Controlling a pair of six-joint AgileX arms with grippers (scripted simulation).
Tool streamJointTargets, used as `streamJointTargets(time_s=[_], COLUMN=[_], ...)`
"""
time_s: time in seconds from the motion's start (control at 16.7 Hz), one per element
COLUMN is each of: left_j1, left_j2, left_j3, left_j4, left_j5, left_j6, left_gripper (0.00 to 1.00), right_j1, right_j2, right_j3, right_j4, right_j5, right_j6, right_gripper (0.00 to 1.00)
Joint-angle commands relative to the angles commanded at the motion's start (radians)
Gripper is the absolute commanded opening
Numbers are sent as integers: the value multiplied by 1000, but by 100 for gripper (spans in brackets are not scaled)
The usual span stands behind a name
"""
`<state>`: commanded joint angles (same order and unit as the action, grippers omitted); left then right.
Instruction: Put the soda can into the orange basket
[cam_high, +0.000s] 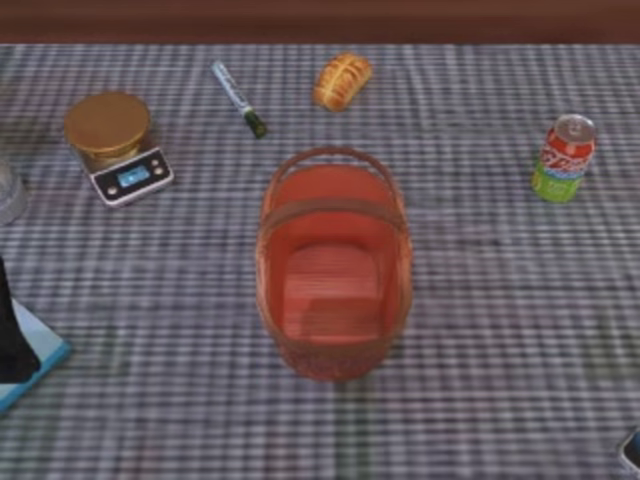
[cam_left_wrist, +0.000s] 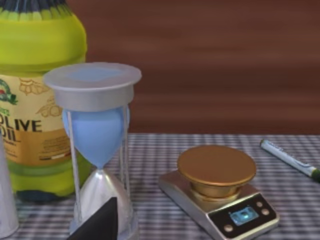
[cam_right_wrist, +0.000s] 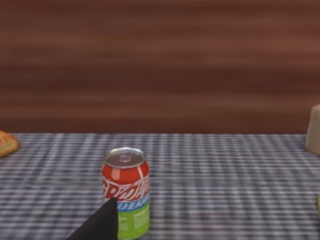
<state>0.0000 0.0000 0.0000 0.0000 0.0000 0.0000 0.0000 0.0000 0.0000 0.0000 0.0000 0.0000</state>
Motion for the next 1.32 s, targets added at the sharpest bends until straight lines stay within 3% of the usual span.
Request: streamJointTargets(time_s=[0.3,0.54,1.32], left_j1=[0,0,0], left_j2=[0,0,0], left_j3=[0,0,0], left_j4=[0,0,0], left_j5=[0,0,0], left_j6=[0,0,0], left_gripper=[100,100,100], right_j1=[6,12,28], right_j2=[55,253,1488], right_j3=[53,251,1418], right_j4=[-38,-175,-917], right_j5=[-7,-13,-12], right_j6=[-11,-47,-341], right_gripper=[100,100,100])
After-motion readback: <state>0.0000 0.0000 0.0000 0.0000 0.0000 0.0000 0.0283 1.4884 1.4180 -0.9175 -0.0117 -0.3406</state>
